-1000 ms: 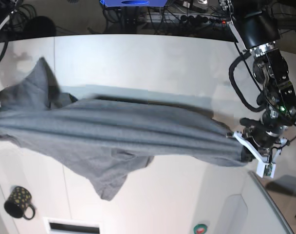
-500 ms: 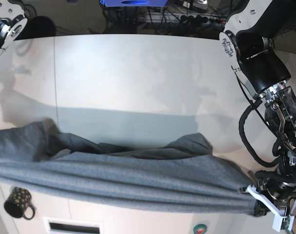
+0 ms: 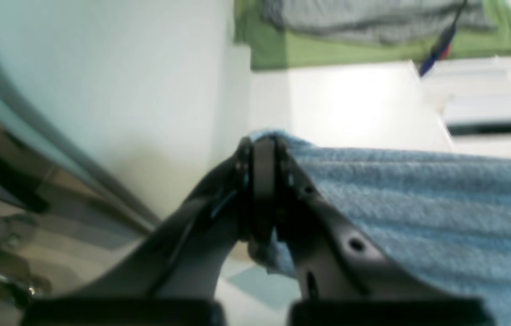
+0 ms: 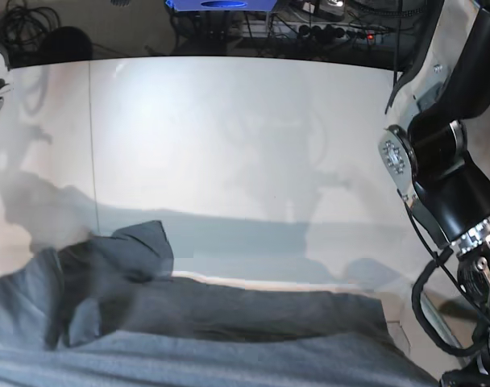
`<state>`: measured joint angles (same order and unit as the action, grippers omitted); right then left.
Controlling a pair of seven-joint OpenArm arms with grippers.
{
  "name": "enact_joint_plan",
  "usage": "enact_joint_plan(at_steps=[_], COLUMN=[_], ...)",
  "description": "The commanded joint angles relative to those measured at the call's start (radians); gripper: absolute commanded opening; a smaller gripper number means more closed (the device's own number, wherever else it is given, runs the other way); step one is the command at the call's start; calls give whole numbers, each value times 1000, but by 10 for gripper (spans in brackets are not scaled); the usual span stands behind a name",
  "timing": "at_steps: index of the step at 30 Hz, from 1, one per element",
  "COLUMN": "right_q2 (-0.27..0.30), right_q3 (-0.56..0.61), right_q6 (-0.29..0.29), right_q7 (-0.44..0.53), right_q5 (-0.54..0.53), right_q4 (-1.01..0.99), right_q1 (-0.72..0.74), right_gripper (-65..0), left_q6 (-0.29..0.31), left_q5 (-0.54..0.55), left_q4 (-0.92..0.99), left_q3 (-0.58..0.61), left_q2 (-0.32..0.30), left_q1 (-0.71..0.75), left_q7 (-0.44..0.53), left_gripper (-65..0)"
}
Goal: Layout the t-shirt on the table in an organized manner, then fold the t-shirt properly
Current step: 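Lift the grey shirt with both grippers and swing it over the table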
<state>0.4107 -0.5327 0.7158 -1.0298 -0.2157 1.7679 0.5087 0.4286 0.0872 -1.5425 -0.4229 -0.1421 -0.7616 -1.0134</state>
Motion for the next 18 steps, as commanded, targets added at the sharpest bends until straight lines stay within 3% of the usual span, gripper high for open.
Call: enact_joint_plan(at_steps=[1, 6, 10, 15, 18], right_q2=[23, 18, 24, 50, 69], right_q3=[13, 47, 99, 176, 211], right_q6=[-18, -18, -18, -18, -18], right_q7=[13, 26, 136, 280, 362], right_q5=[22, 22, 23, 23, 23], right_q4=[-9, -124, -270, -498, -613], right_q1=[49, 150, 202, 287, 341], right_gripper=[-647, -647, -647, -647, -647], left_q6=[-14, -14, -15, -115, -139], left_q5=[-11, -11, -13, -10, -10], left_q4=[6, 145, 222, 339, 411], left_q3=[-1, 0, 5, 163, 232], left_q2=[-17, -17, -17, -35, -35], left_q1=[-62, -157, -174, -175, -186], left_q7=[34, 37, 117, 233, 311], left_gripper=[-650, -650, -650, -650, -650])
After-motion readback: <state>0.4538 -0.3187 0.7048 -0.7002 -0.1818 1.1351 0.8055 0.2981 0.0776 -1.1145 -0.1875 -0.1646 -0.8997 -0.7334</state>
